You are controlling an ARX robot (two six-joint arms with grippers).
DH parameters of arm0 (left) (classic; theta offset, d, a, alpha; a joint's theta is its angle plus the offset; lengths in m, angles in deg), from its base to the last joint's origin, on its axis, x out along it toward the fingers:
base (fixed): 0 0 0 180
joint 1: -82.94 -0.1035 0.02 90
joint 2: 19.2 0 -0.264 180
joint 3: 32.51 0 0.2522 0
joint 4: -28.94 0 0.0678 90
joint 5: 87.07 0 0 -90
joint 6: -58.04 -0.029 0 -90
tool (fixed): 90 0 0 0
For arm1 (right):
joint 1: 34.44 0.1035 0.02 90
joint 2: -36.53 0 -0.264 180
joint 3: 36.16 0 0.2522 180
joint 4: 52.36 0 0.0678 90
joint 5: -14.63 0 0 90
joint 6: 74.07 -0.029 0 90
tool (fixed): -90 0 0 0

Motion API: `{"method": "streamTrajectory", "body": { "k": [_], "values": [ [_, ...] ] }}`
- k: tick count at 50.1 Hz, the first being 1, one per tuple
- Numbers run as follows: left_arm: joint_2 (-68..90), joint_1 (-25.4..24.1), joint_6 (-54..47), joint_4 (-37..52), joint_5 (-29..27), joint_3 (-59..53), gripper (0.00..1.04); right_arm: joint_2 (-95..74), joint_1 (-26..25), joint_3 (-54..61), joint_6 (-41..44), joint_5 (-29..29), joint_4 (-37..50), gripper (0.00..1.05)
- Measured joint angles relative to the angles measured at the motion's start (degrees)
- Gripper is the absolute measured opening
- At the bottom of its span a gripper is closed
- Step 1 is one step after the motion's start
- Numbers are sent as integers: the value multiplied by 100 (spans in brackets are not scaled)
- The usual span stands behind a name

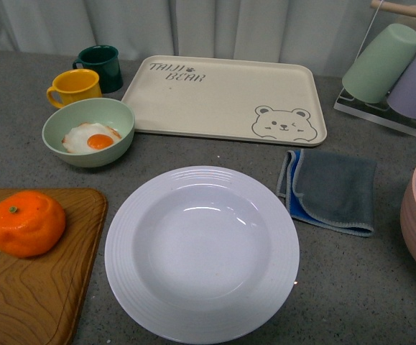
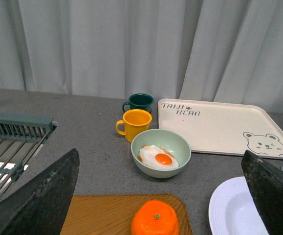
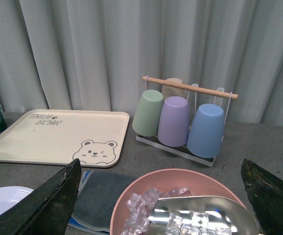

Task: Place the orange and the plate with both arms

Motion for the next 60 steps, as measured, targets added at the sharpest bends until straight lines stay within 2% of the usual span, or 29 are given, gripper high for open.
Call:
{"method": "streamTrajectory", "body": {
  "k": [31,34,37,50,60],
  "values": [
    [92,-13,76,-168,66,48,98,0,0,0,0,0,0,95],
    [866,-35,361,-1132,236,466,98,0,0,0,0,0,0,95],
    [1554,-42,501,-1191,267,595,98,0,2,0,0,-2,0,95],
    [4273,31,636,142,398,1121,98,0,0,0,0,0,0,95],
    [6848,96,356,1161,501,1589,98,0,0,0,0,0,0,95]
  ]
}}
